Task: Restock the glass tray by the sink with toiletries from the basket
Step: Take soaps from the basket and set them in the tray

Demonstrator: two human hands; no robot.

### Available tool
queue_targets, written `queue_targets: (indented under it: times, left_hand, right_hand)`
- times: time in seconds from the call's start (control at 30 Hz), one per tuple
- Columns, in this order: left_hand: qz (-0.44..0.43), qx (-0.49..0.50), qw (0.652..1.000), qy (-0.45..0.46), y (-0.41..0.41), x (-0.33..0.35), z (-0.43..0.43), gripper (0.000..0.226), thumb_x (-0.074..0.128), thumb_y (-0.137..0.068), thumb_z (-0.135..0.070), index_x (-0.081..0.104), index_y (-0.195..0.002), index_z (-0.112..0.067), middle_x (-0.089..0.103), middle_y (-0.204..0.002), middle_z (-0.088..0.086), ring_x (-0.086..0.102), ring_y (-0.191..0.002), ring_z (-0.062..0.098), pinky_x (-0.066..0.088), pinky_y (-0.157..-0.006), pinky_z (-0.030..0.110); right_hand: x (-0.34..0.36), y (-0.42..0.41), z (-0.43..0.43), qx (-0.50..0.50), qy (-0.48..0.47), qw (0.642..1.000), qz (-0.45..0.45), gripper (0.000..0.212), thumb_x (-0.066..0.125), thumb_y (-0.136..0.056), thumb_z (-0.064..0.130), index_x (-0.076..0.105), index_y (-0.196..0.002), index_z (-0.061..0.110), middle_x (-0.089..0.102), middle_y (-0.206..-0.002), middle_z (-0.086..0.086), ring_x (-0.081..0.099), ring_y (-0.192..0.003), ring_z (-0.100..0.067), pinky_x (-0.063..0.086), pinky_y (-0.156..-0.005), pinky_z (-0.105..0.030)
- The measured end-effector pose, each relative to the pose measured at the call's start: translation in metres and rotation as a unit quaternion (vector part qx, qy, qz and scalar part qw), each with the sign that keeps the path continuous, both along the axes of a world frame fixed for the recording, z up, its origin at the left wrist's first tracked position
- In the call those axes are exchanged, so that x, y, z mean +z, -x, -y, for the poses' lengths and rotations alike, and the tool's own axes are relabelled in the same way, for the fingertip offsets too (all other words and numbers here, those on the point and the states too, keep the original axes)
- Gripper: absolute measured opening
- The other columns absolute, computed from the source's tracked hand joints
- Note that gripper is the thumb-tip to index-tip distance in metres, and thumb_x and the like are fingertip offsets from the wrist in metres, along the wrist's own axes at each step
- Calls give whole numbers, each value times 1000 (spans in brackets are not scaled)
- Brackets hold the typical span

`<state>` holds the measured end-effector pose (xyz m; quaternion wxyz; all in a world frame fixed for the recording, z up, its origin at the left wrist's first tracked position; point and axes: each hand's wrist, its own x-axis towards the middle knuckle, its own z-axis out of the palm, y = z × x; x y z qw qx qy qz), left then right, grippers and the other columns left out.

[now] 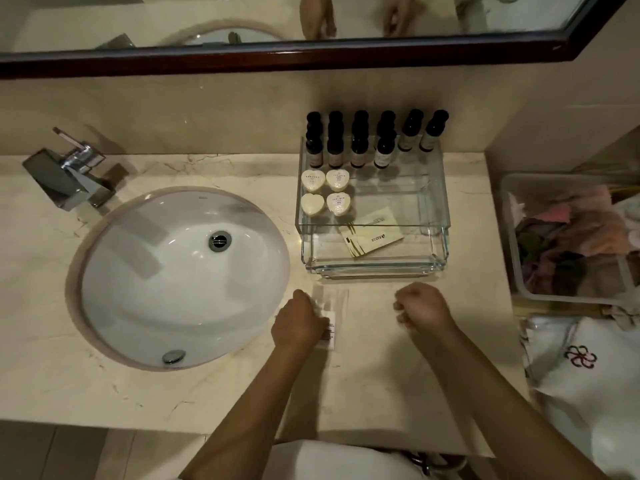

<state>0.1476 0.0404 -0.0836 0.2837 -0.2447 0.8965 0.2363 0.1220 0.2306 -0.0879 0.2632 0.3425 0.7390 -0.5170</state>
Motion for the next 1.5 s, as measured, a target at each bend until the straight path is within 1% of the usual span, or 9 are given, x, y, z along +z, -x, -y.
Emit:
queue_targets:
  times: [0.27, 0.4, 0.5, 0.7, 0.9, 1.1, 1.23, 1.37, 1.5]
  left_hand:
    - [-75, -8, 991, -111, -30, 14, -16, 33, 65, -83, -28, 40, -62, -23, 46, -61, -8, 48, -62, 12, 30, -48, 16]
    - [-165, -3, 961, -222, -38, 25, -22, 12, 72, -79, -22, 63, -87, -25, 57, -84, -11, 53, -77, -3, 38, -66, 6]
    - [-214, -77, 945, -234, -36, 31, -21, 39, 76, -75, -18, 66, -113, -23, 49, -98, -15, 52, -96, 1, 36, -84, 5]
    - [-215, -44, 944, -245, -17, 43, -17, 55, 73, -79, -20, 50, -129, -25, 34, -131, -10, 34, -121, 2, 29, -102, 17]
    - [-68, 204, 891, -400, 19, 45, -17, 47, 64, -87, -10, 45, -130, -9, 59, -86, 4, 59, -68, 10, 52, -68, 25]
    - [-125, 137, 923, -337, 48, 43, -3, 39, 64, -87, -9, 51, -123, -13, 45, -71, -1, 48, -62, 11, 43, -59, 15]
    - [-171, 40, 960, -218, 55, 35, -3, 35, 61, -90, -21, 53, -123, -17, 61, -97, -2, 59, -88, 17, 43, -73, 23]
    - [-161, -8, 977, -140, 51, 24, -2, 37, 51, -95, -21, 49, -131, -14, 57, -128, 3, 56, -112, 21, 41, -87, 26]
    - [-161, -40, 978, -128, 43, 12, 2, 35, 52, -93, -18, 52, -128, -14, 58, -128, 2, 57, -109, 20, 40, -85, 22]
  right_hand:
    - [10, -45, 49, 83, 166, 979, 86, 14, 50, -95, 23, 58, -93, 12, 63, -85, -5, 61, -65, -18, 46, -58, -23]
    - [25, -45, 41, -43, 368, 927, 65, 35, 46, -95, 37, 63, -101, 8, 72, -91, -11, 68, -79, -22, 53, -72, -32]
    - [36, -36, 26, -117, 445, 887, 44, 29, 41, -97, 30, 60, -97, 8, 71, -79, -12, 69, -69, -22, 56, -62, -29]
    - [38, -14, 8, -146, 351, 924, -31, 24, 48, -93, 1, 55, -115, 4, 72, -88, -12, 72, -74, -23, 60, -63, -30]
    - [41, -1, 5, -104, 314, 942, -59, 13, 56, -90, 5, 62, -98, 14, 71, -89, -8, 71, -75, -19, 59, -64, -30]
    - [42, 17, 2, -2, 147, 983, -107, 14, 58, -91, 12, 58, -77, 15, 62, -68, -3, 58, -49, -10, 47, -46, -22]
    - [34, 30, -2, 97, 13, 981, -168, 14, 55, -93, 16, 56, -78, 15, 56, -70, 5, 55, -51, -13, 41, -53, -26]
    - [21, 37, -6, 60, 33, 987, -146, 22, 50, -95, 15, 51, -73, 16, 59, -78, -4, 57, -56, -16, 41, -52, -26]
    - [9, 35, -7, 6, 41, 989, -141, 28, 51, -94, 10, 50, -66, 14, 57, -77, -11, 56, -70, -22, 43, -56, -24]
